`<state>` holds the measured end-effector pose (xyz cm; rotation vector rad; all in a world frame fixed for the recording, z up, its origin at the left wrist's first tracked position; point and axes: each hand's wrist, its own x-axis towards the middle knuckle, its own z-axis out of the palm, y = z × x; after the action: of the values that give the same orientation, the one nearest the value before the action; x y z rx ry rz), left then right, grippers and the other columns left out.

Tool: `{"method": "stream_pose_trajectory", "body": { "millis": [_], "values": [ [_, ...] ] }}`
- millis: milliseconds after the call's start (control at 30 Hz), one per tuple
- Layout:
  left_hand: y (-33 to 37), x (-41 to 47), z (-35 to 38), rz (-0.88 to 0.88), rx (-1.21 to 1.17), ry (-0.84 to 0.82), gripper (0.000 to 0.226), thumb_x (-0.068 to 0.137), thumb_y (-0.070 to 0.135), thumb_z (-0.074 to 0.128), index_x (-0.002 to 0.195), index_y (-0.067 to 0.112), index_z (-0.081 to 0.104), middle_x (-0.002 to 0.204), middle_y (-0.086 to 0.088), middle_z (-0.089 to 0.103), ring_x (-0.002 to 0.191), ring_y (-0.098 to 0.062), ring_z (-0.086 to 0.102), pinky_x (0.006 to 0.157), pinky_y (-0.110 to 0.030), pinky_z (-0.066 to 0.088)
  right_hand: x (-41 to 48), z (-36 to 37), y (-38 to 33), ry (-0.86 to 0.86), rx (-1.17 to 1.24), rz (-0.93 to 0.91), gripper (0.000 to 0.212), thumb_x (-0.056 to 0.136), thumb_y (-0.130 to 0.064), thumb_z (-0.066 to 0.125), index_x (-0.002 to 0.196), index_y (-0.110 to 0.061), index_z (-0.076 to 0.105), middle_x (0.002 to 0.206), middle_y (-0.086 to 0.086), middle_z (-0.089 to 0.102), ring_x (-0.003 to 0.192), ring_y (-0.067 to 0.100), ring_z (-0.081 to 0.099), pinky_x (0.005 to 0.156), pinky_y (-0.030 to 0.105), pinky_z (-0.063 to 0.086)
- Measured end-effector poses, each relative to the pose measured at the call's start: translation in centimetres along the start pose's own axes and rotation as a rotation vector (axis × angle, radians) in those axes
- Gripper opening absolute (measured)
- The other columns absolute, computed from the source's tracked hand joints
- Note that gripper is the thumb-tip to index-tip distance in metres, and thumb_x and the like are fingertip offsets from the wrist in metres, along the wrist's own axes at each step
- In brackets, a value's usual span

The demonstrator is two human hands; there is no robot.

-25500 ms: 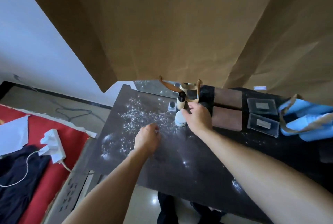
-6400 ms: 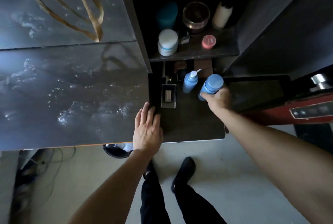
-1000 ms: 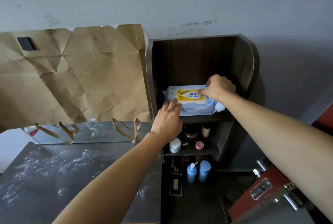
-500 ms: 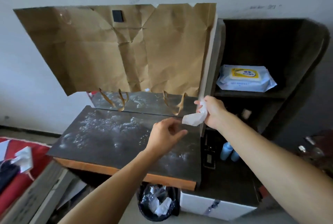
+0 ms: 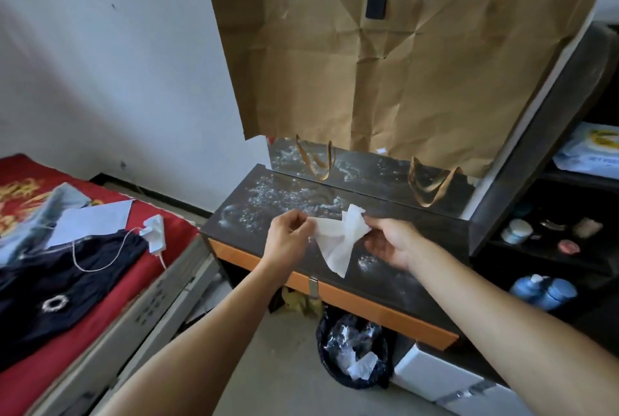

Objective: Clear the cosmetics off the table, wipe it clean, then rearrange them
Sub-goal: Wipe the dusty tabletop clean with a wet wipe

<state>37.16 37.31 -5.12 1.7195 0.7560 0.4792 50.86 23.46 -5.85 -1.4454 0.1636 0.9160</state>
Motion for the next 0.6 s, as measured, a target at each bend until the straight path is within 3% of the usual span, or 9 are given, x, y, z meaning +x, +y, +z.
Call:
{"method": "stream_pose_trajectory", "body": {
  "millis": [133, 167, 233, 333, 433, 600],
  "values": [
    [-1.7, 2.5, -1.7, -0.041, 0.027, 0.032, 0.018, 0.085, 0.011, 0.056, 0.067, 0.009, 0.056, 0.063, -0.003, 0.058, 0.062, -0.018, 0.052, 0.06, -0.032, 0.045, 2.7, 2.1, 0.1, -0.253, -0.151, 0.081, 0.049, 0.084, -0.059, 0.055, 0.106, -0.016, 0.063, 0.086, 0.006, 0.065, 0.075, 0.02, 0.059, 0.063, 0.029, 0.05],
    [-2.0, 3.4, -2.2, -0.041, 0.043, 0.035, 0.018, 0.084, 0.011, 0.057, 0.067, 0.009, 0.057, 0.063, -0.002, 0.059, 0.063, -0.018, 0.054, 0.061, -0.033, 0.046, 3.5, 2.9, 0.1, -0.29, -0.232, 0.073, 0.051, 0.08, -0.06, 0.06, 0.107, -0.018, 0.064, 0.088, 0.006, 0.065, 0.079, 0.021, 0.059, 0.066, 0.03, 0.051],
    [-2.5, 5.4, -3.1, -0.047, 0.049, 0.028, 0.02, 0.085, 0.012, 0.06, 0.064, 0.012, 0.058, 0.062, -0.002, 0.059, 0.061, -0.018, 0.054, 0.06, -0.032, 0.046, 5.6, 4.8, 0.4, -0.298, -0.38, 0.005, 0.038, 0.073, -0.035, 0.076, 0.101, -0.013, 0.066, 0.092, 0.01, 0.066, 0.081, 0.024, 0.061, 0.071, 0.033, 0.05],
    [-3.7, 9.0, -4.5, -0.153, -0.029, 0.055, 0.027, 0.085, 0.011, 0.061, 0.059, 0.014, 0.056, 0.057, -0.002, 0.051, 0.057, -0.018, 0.046, 0.056, -0.031, 0.039, 9.1, 7.5, 0.8, -0.228, -0.39, -0.043, 0.021, 0.071, 0.007, 0.064, 0.091, 0.003, 0.067, 0.087, 0.021, 0.062, 0.074, 0.027, 0.06, 0.072, 0.036, 0.05],
    [-5.2, 12.7, -5.9, -0.289, -0.171, 0.204, 0.026, 0.084, 0.006, 0.055, 0.059, 0.013, 0.054, 0.057, -0.003, 0.046, 0.06, -0.021, 0.042, 0.057, -0.031, 0.035, 12.3, 9.3, 0.2, -0.248, -0.342, 0.013, 0.02, 0.078, 0.014, 0.051, 0.078, -0.002, 0.063, 0.076, 0.015, 0.059, 0.066, 0.024, 0.057, 0.063, 0.029, 0.05],
    [-7.5, 16.7, -8.2, -0.431, -0.267, 0.315, 0.016, 0.094, 0.018, 0.05, 0.081, 0.015, 0.059, 0.08, -0.009, 0.062, 0.078, -0.022, 0.058, 0.07, -0.032, 0.049, 15.3, 13.3, -0.4, -0.289, -0.323, 0.06, 0.023, 0.09, 0.003, 0.047, 0.08, -0.011, 0.063, 0.068, 0.006, 0.064, 0.058, 0.017, 0.059, 0.053, 0.026, 0.049]
  ]
}}
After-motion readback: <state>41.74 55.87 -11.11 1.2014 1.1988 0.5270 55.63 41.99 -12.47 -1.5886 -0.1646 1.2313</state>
